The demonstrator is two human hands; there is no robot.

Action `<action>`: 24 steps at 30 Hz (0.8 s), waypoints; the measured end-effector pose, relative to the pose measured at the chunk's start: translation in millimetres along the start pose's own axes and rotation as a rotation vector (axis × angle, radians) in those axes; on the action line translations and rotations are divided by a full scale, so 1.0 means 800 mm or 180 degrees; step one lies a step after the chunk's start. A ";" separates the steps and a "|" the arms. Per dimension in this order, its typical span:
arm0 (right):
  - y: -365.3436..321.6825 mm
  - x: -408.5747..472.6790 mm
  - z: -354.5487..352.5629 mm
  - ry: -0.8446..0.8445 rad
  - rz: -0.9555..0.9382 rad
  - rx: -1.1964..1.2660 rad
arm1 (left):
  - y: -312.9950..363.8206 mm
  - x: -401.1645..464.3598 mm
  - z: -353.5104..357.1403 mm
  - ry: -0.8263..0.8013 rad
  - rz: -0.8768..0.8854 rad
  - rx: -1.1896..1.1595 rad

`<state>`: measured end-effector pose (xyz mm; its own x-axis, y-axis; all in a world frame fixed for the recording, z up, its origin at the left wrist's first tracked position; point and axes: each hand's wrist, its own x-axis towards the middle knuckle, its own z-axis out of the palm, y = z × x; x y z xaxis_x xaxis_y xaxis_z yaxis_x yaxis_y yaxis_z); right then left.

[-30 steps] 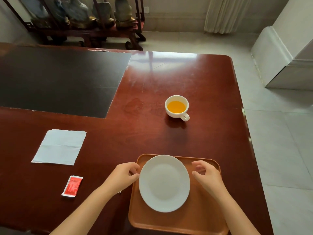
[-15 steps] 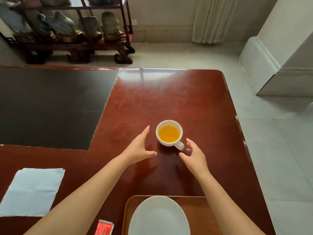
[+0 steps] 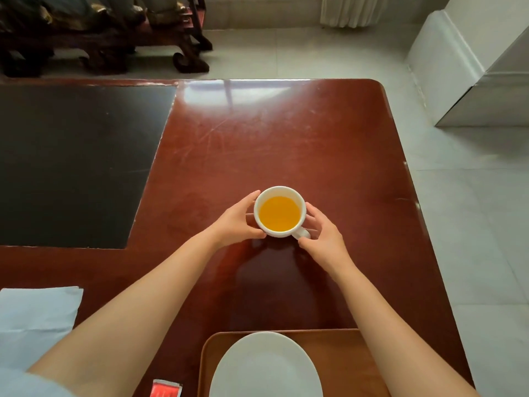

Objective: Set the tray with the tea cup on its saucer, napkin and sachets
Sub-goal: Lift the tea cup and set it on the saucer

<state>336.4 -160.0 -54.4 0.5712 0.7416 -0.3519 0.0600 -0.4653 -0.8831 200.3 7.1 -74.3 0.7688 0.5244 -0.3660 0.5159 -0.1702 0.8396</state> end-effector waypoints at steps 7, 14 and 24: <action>-0.002 -0.003 -0.010 -0.0205 -0.0074 0.0011 | -0.002 -0.030 0.000 0.0226 0.0303 0.0068; -0.020 -0.041 -0.028 -0.0602 -0.0352 -0.0019 | 0.014 -0.104 0.007 0.0572 0.0672 0.0096; -0.014 -0.147 -0.026 -0.1186 -0.0637 -0.0112 | 0.020 -0.257 0.069 0.1021 0.0713 0.0042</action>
<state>285.7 -252.0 3.1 0.2107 0.9400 -0.2684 0.1713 -0.3058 -0.9365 71.5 -149.2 -7.9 0.7067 0.7069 -0.0285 0.3552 -0.3197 0.8784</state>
